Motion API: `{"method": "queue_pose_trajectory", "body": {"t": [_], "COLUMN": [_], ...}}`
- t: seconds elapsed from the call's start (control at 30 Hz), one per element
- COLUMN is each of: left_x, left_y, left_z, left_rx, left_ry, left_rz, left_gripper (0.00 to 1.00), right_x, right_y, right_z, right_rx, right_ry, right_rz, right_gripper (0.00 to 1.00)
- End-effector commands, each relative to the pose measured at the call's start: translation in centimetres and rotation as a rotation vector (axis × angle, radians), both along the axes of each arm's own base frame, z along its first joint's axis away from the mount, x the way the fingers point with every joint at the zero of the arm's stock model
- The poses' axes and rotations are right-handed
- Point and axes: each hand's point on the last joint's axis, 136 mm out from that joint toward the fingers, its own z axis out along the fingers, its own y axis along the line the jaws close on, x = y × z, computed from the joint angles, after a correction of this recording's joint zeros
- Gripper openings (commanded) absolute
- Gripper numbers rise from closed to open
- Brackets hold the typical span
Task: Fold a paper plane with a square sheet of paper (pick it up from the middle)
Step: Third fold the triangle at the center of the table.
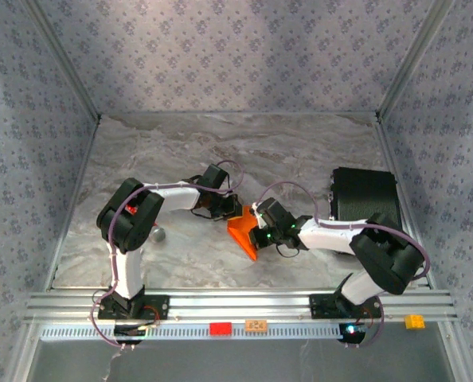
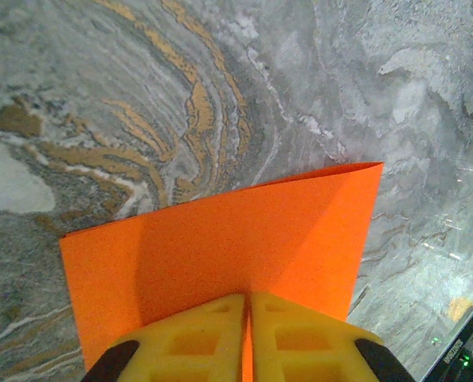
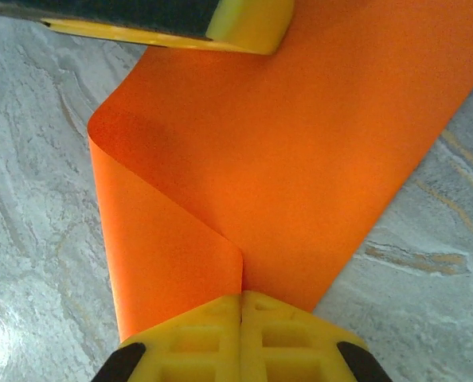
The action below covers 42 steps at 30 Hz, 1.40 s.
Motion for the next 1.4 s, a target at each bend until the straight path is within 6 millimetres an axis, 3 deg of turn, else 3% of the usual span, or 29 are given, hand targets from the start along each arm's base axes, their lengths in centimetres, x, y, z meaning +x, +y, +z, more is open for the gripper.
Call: {"method": "queue_pose_trajectory", "body": {"t": [0.0, 0.33, 0.63, 0.83, 1.0, 1.13, 1.37], "left_x": [-0.7, -0.5, 0.8, 2.5, 3.8, 2.9, -0.9], "left_y": [0.9, 0.9, 0.1, 0.0, 1.3, 2.2, 2.1], "left_z": [-0.9, -0.7, 0.9, 3.3, 6.8, 7.9, 7.7], "left_rx": [0.051, 0.052, 0.031, 0.013, 0.009, -0.009, -0.138], "left_ry": [0.018, 0.011, -0.029, -0.098, -0.194, -0.201, -0.116], "left_rz": [0.008, 0.016, 0.017, 0.04, 0.102, 0.125, 0.127], "left_gripper": [0.1, 0.1, 0.11, 0.2, 0.31, 0.31, 0.15], "right_x": [0.1, 0.1, 0.1, 0.5, 1.0, 1.5, 1.8], "right_y": [-0.3, -0.5, -0.5, -0.3, -0.1, 0.2, 0.3], "right_z": [-0.6, -0.7, -0.9, -0.7, -0.6, -0.5, -0.3], "right_rx": [-0.021, -0.027, -0.031, -0.027, -0.027, -0.02, -0.023], "right_ry": [0.021, 0.024, 0.024, 0.017, 0.011, 0.009, 0.006], "right_rz": [-0.024, -0.029, -0.027, -0.027, -0.03, -0.033, -0.031], "right_gripper": [0.03, 0.03, 0.03, 0.03, 0.03, 0.04, 0.04]}}
